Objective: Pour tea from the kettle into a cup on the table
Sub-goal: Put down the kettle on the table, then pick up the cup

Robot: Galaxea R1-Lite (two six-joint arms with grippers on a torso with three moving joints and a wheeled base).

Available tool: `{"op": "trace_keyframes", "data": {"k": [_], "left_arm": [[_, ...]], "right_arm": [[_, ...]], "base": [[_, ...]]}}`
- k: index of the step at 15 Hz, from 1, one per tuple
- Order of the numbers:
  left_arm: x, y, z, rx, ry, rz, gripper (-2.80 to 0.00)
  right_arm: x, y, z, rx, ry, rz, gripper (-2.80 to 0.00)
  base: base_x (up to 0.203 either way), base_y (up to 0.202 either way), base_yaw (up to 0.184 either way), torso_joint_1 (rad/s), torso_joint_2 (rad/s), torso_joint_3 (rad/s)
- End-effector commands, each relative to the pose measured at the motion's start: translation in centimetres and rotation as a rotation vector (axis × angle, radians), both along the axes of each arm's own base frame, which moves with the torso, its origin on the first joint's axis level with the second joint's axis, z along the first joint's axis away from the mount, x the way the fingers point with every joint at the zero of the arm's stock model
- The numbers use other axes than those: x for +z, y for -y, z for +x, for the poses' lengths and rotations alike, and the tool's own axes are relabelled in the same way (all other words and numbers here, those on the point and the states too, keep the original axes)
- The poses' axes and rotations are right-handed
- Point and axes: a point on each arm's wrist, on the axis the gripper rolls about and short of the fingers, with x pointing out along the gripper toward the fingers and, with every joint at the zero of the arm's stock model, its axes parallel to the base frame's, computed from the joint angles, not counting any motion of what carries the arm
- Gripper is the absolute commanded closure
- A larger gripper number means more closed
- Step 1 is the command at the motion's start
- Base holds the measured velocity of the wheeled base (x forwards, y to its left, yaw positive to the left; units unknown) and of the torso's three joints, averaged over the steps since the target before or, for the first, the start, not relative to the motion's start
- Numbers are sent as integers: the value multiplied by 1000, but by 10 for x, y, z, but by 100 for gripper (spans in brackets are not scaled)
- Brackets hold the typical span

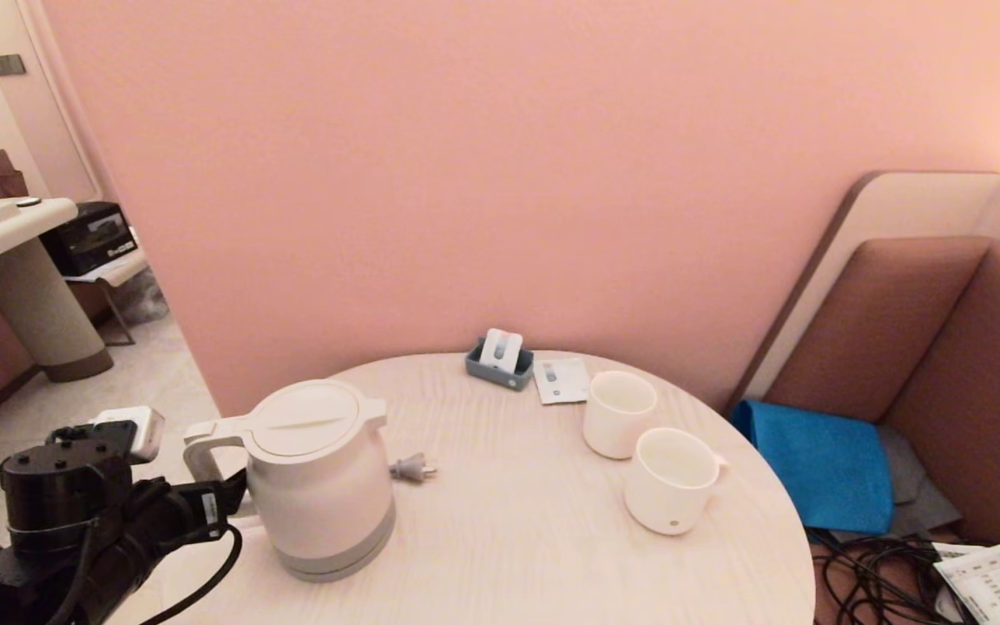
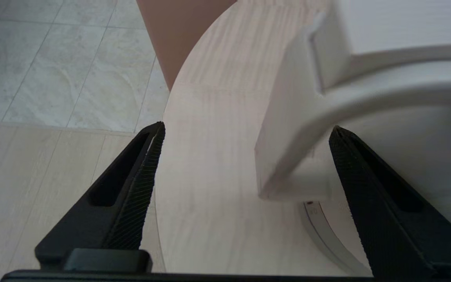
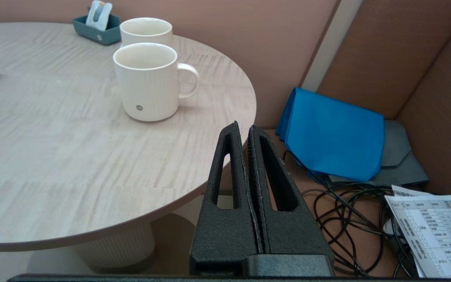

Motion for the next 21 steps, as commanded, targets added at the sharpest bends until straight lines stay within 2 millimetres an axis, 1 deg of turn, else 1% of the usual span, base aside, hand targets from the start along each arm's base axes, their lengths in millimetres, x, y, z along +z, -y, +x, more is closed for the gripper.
{"op": "trace_keyframes", "data": {"k": [1, 3, 6, 7, 8, 10, 12, 14, 15, 16, 19, 21], "left_arm": [[7, -1, -9, 4, 32, -4, -280], [12, -2, -17, 4, 52, -2, -280], [37, -3, -34, -26, 170, 31, -280], [40, -3, -37, -44, 173, 70, -280], [42, -3, -40, -45, 181, 72, -280], [54, -3, -52, -50, 233, 73, -280], [67, -4, -67, -65, 218, 87, -280], [82, -5, -85, -76, 171, 96, -280], [89, -7, -95, -81, 119, 101, -280], [97, -8, -104, -83, 97, 101, 0], [105, -10, -121, -84, 117, 109, 0], [103, -12, -134, -90, 82, 138, 0]], "right_arm": [[0, 0, 0, 1, 0, -1, 0], [0, 0, 0, 1, 0, -1, 0], [0, 0, 0, 1, 0, -1, 0], [0, 0, 0, 1, 0, -1, 0], [0, 0, 0, 1, -1, -1, 0], [0, 0, 0, 1, -1, -1, 0], [0, 0, 0, 1, 0, -1, 0], [0, 0, 0, 1, 0, -1, 0], [0, 0, 0, 1, 0, -1, 0], [0, 0, 0, 1, 0, -1, 0], [0, 0, 0, 1, 0, -1, 0], [0, 0, 0, 1, 0, -1, 0]], "base": [[0, 0, 0, 0, 0, 0], [0, 0, 0, 0, 0, 0], [0, 0, 0, 0, 0, 0], [0, 0, 0, 0, 0, 0], [0, 0, 0, 0, 0, 0], [0, 0, 0, 0, 0, 0], [0, 0, 0, 0, 0, 0], [0, 0, 0, 0, 0, 0], [0, 0, 0, 0, 0, 0], [0, 0, 0, 0, 0, 0], [0, 0, 0, 0, 0, 0], [0, 0, 0, 0, 0, 0]]}}
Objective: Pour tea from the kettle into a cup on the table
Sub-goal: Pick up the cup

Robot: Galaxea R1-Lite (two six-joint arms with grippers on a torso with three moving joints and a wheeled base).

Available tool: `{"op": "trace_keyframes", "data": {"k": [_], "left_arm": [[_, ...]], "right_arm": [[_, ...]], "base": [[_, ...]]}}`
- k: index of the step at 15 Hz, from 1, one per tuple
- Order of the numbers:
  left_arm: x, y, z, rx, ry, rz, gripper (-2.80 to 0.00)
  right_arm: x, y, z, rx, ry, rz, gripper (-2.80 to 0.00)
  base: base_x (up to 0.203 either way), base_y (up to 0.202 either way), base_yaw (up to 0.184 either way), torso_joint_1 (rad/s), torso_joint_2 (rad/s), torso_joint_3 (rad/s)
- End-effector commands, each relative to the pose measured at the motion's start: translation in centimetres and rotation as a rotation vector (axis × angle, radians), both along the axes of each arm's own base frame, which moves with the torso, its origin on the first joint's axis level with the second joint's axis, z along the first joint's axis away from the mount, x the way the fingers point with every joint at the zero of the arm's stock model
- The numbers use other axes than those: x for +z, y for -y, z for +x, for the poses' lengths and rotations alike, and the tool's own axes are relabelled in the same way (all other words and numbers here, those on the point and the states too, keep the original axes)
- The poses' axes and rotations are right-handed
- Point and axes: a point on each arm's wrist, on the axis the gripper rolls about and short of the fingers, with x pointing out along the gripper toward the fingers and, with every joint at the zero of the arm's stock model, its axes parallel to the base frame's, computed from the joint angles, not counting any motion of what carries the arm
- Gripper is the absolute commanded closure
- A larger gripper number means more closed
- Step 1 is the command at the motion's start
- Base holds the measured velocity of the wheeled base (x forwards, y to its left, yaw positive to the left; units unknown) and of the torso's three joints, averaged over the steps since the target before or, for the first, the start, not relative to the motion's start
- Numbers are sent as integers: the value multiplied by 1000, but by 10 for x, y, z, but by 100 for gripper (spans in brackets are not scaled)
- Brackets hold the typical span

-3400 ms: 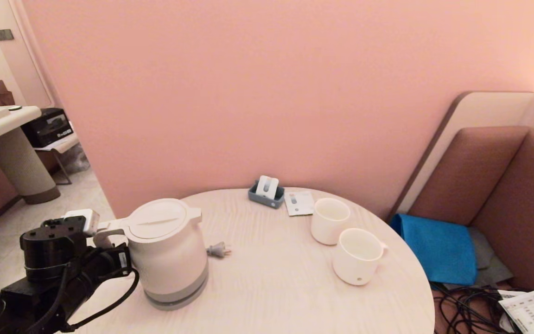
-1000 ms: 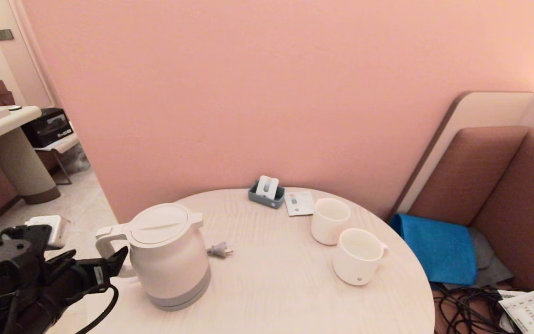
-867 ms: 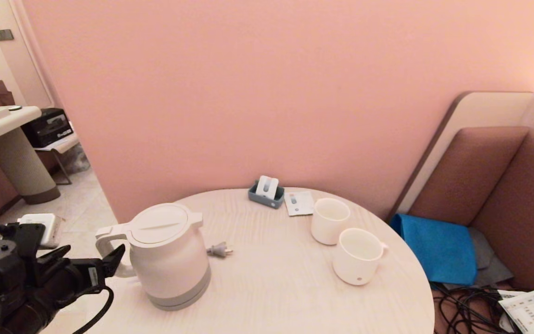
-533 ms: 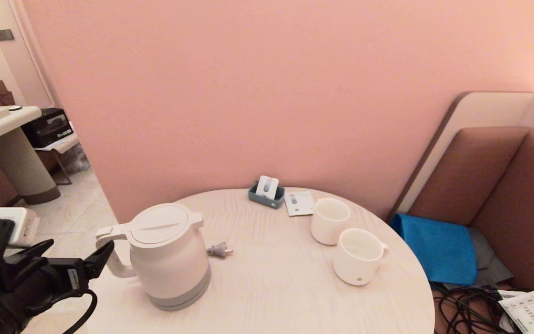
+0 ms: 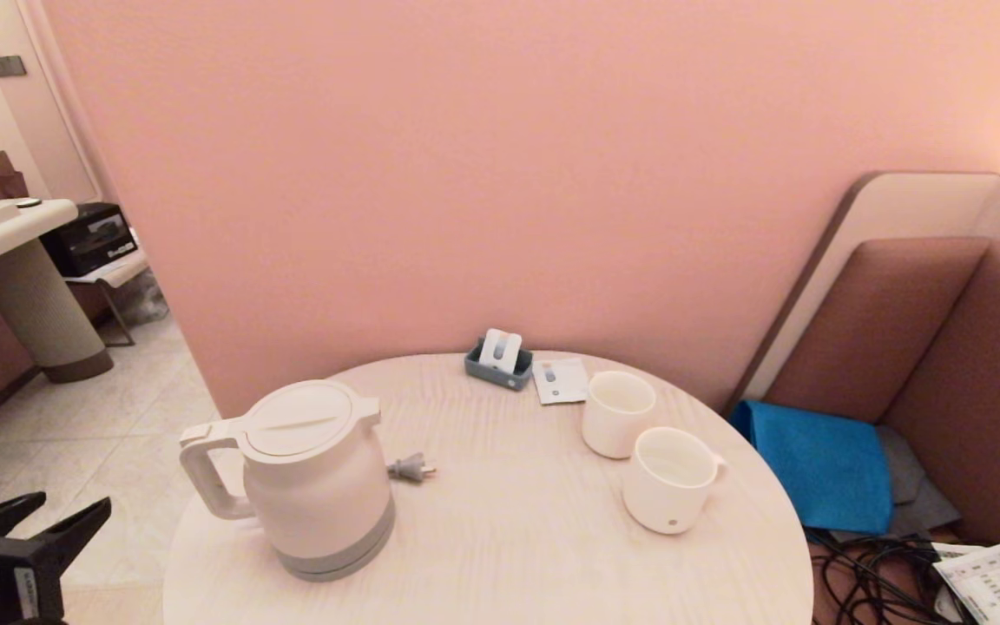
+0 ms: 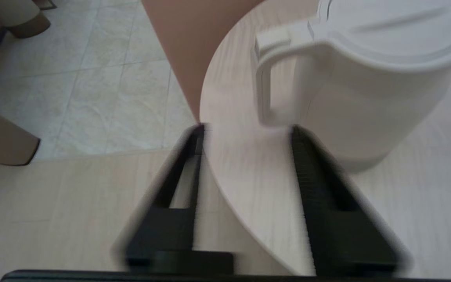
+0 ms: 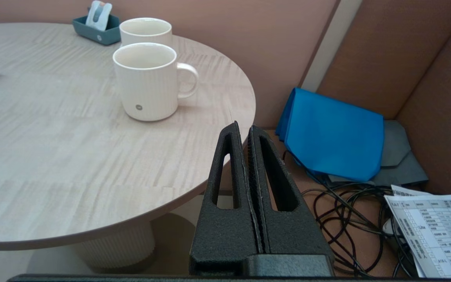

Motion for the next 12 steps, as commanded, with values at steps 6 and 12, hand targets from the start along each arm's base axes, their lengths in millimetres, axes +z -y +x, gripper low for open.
{"op": "trace_keyframes", "data": {"k": [6, 12], "left_arm": [[-1, -10, -61, 37, 77, 36, 0], [-21, -18, -112, 143, 150, 109, 0]], "right_arm": [[0, 0, 0, 1, -1, -1, 0], [0, 0, 0, 1, 0, -1, 0]], "base": [[0, 0, 0, 0, 0, 0], [0, 0, 0, 0, 0, 0]]}}
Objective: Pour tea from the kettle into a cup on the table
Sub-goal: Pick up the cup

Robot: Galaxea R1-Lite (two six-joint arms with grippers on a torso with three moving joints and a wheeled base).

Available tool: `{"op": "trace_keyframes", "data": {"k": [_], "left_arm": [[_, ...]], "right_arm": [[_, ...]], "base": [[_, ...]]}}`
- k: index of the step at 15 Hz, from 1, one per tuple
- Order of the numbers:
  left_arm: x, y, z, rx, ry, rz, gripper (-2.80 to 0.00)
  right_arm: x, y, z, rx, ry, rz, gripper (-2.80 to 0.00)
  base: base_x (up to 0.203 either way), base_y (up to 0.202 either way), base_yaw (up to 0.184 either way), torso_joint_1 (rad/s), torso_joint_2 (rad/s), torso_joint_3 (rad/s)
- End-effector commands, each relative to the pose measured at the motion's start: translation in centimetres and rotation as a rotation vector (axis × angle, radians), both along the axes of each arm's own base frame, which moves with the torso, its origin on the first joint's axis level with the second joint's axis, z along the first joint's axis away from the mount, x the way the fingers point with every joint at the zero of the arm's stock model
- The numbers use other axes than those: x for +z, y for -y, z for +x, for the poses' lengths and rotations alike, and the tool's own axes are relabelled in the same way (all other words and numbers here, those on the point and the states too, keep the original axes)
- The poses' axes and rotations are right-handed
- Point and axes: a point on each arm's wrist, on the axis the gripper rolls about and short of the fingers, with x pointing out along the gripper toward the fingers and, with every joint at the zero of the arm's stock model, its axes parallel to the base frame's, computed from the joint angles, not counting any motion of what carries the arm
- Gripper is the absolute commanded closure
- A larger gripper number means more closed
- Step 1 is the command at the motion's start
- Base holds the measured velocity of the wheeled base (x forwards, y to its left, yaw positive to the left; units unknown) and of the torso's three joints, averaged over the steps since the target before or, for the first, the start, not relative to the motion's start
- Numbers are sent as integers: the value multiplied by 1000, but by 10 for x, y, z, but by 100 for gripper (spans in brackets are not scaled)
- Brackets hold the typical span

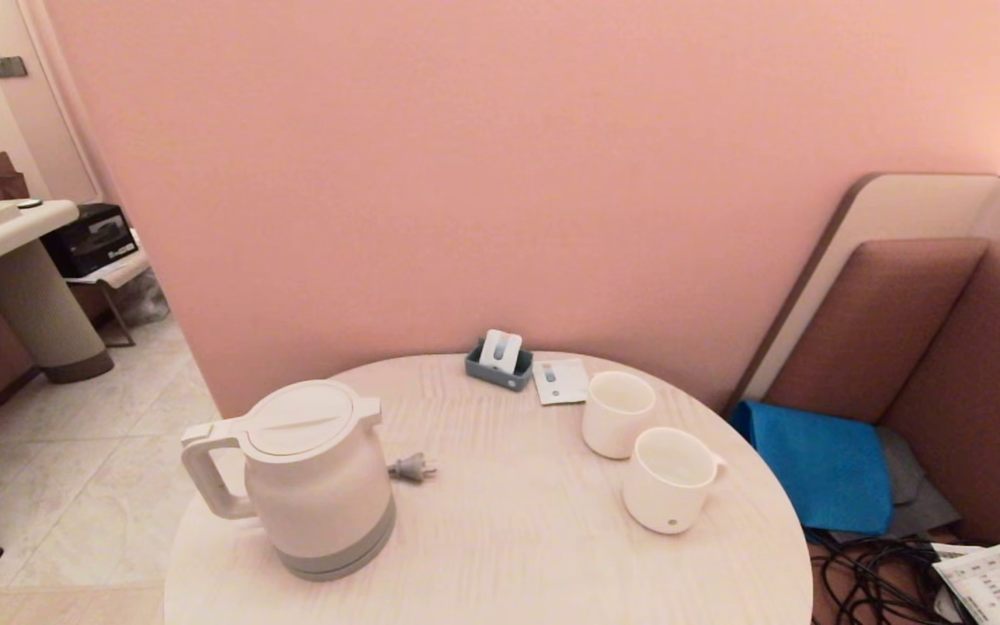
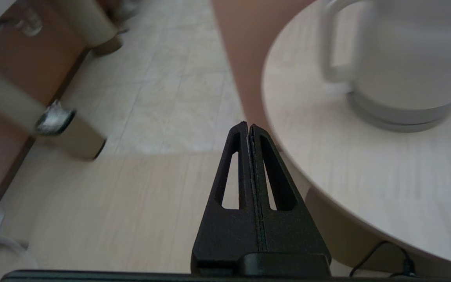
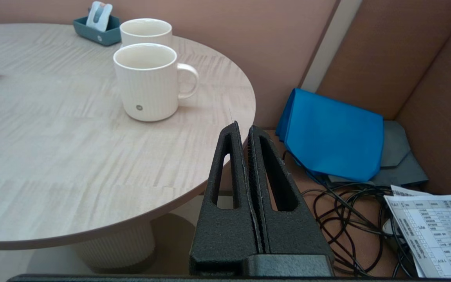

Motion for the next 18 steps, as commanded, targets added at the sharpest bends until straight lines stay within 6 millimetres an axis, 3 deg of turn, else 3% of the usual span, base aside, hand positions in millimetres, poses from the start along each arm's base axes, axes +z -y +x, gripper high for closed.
{"op": "trace_keyframes", "data": {"k": [1, 3, 7, 11, 13, 16, 18], "left_arm": [[-4, -1, -12, 32, 67, -29, 0], [-3, -1, -9, 30, 120, -63, 0], [-13, 5, -1, -203, 162, -79, 0], [-44, 6, 5, -231, 47, 31, 0], [-39, 6, 7, -228, 124, 76, 0], [-25, 6, 7, -86, 177, 124, 0], [-29, 7, 5, -94, 189, 138, 0]], "right_arm": [[0, 0, 0, 1, 0, -1, 0], [0, 0, 0, 1, 0, -1, 0], [0, 0, 0, 1, 0, -1, 0], [0, 0, 0, 1, 0, -1, 0], [0, 0, 0, 1, 0, -1, 0], [0, 0, 0, 1, 0, -1, 0], [0, 0, 0, 1, 0, -1, 0]], "base": [[0, 0, 0, 0, 0, 0], [0, 0, 0, 0, 0, 0], [0, 0, 0, 0, 0, 0], [0, 0, 0, 0, 0, 0], [0, 0, 0, 0, 0, 0], [0, 0, 0, 0, 0, 0], [0, 0, 0, 0, 0, 0]]}}
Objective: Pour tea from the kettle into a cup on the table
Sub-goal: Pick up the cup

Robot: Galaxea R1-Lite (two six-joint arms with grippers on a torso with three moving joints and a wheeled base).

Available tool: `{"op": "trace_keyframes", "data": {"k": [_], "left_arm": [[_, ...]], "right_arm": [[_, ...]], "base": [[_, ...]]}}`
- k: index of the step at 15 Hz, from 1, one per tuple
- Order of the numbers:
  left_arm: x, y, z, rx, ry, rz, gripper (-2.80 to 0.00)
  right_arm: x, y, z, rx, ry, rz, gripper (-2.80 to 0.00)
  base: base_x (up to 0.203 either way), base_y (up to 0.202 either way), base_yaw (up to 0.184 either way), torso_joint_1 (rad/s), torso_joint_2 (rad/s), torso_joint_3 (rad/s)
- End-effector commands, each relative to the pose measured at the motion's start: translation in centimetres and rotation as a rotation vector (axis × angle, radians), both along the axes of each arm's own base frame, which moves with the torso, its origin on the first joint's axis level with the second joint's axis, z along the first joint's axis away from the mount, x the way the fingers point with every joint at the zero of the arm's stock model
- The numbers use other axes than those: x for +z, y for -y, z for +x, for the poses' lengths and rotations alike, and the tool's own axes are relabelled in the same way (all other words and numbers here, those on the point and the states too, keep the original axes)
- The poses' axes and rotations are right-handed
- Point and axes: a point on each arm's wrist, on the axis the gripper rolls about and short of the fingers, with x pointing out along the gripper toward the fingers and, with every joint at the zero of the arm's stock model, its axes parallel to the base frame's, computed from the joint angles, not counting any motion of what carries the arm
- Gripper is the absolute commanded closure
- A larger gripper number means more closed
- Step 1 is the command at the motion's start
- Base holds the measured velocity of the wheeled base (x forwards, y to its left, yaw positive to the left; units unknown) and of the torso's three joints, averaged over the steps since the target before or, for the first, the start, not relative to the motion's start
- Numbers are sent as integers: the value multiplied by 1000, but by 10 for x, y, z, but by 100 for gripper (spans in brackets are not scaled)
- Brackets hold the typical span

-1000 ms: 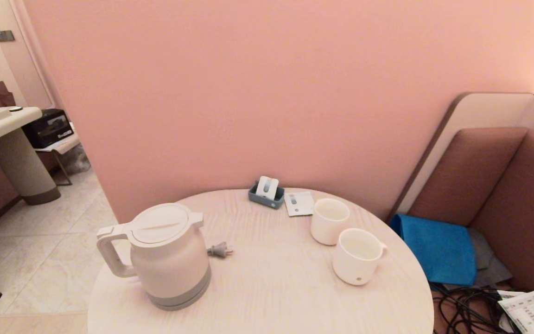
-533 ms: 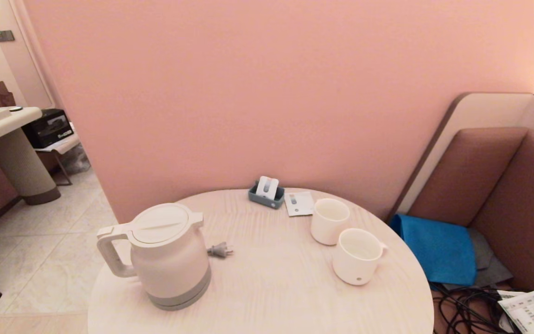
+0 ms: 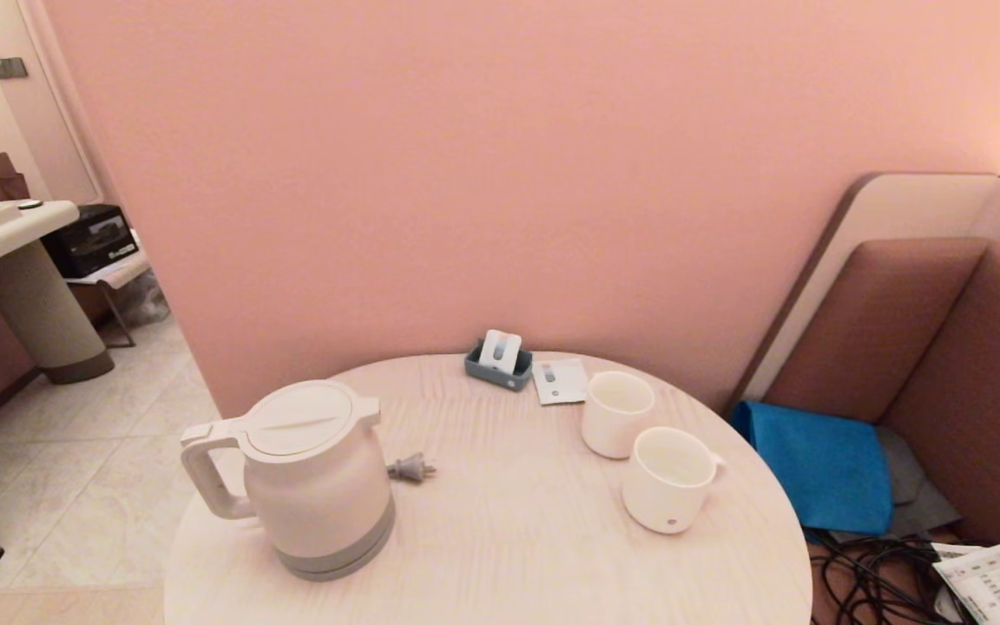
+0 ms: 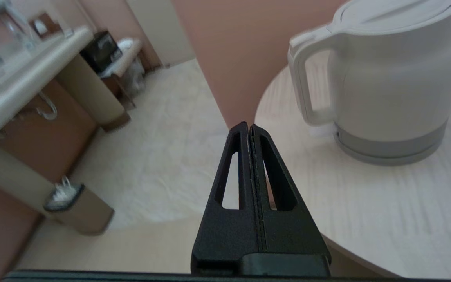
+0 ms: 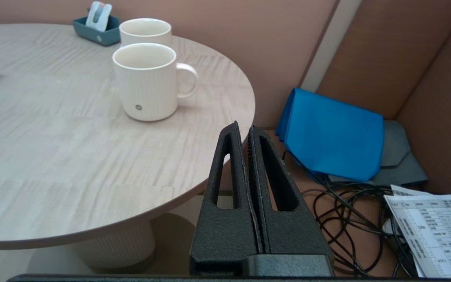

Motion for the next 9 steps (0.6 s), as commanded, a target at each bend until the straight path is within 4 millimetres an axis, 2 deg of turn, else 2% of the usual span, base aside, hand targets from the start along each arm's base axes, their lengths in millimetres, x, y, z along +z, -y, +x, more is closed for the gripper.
{"op": "trace_keyframes", "data": {"k": [1, 3, 4, 6, 9], "left_arm": [[-9, 0, 1, 16, -24, -36, 0], [-30, 0, 3, 10, -87, -97, 0], [-35, 1, 4, -28, -95, -168, 0], [-33, 3, 4, -118, -93, -274, 0], [-35, 3, 2, -206, -117, -278, 0]], "right_arm": [[0, 0, 0, 1, 0, -1, 0], [0, 0, 0, 1, 0, -1, 0], [0, 0, 0, 1, 0, -1, 0], [0, 0, 0, 1, 0, -1, 0], [0, 0, 0, 1, 0, -1, 0]], "base": [[0, 0, 0, 0, 0, 0], [0, 0, 0, 0, 0, 0], [0, 0, 0, 0, 0, 0], [0, 0, 0, 0, 0, 0], [0, 0, 0, 0, 0, 0]]}}
